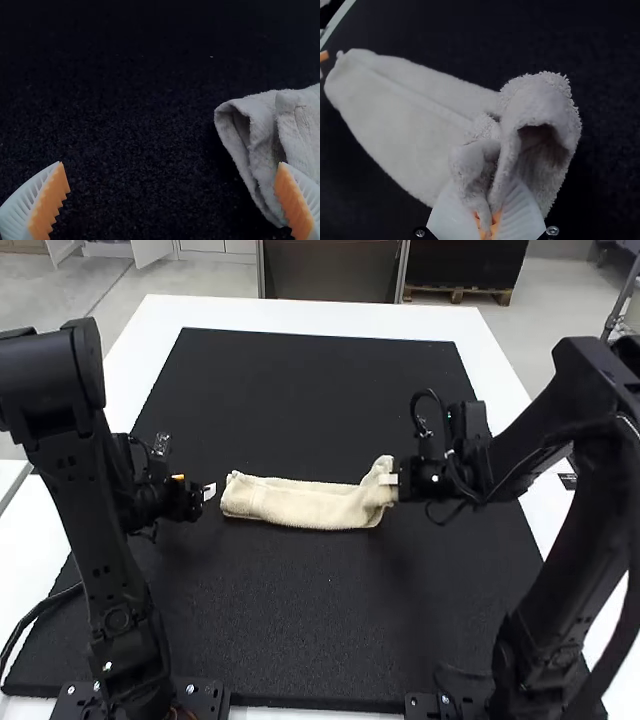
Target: Fold the towel.
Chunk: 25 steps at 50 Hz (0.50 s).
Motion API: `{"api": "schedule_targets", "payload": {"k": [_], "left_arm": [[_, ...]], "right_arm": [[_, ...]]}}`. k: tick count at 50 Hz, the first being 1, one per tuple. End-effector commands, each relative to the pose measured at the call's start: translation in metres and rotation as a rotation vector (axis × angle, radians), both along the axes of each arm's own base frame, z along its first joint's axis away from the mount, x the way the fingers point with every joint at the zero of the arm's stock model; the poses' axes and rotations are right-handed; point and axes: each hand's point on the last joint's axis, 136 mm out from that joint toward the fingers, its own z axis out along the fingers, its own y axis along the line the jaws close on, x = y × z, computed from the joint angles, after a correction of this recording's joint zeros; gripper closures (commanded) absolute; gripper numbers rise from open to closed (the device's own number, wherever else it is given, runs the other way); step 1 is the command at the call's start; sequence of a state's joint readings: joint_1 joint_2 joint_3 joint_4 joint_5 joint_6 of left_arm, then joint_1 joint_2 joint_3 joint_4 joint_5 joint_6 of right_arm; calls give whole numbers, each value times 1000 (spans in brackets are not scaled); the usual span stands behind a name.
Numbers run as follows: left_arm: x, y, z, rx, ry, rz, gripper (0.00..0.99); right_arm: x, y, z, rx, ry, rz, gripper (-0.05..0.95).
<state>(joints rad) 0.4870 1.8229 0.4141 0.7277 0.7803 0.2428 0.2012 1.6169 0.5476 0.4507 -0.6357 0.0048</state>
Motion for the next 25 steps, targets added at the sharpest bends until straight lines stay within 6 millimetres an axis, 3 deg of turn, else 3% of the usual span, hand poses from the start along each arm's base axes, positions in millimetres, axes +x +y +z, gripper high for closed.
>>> {"api": "schedule_targets", "payload": {"k": [1, 25], "left_arm": [[0, 0, 11, 15, -39, -15, 38], [-1, -1, 11, 6, -40, -17, 38]], "right_arm": [[1, 23, 24, 49, -37, 54, 920], [-18, 82, 44, 94, -71, 222, 920]]}}
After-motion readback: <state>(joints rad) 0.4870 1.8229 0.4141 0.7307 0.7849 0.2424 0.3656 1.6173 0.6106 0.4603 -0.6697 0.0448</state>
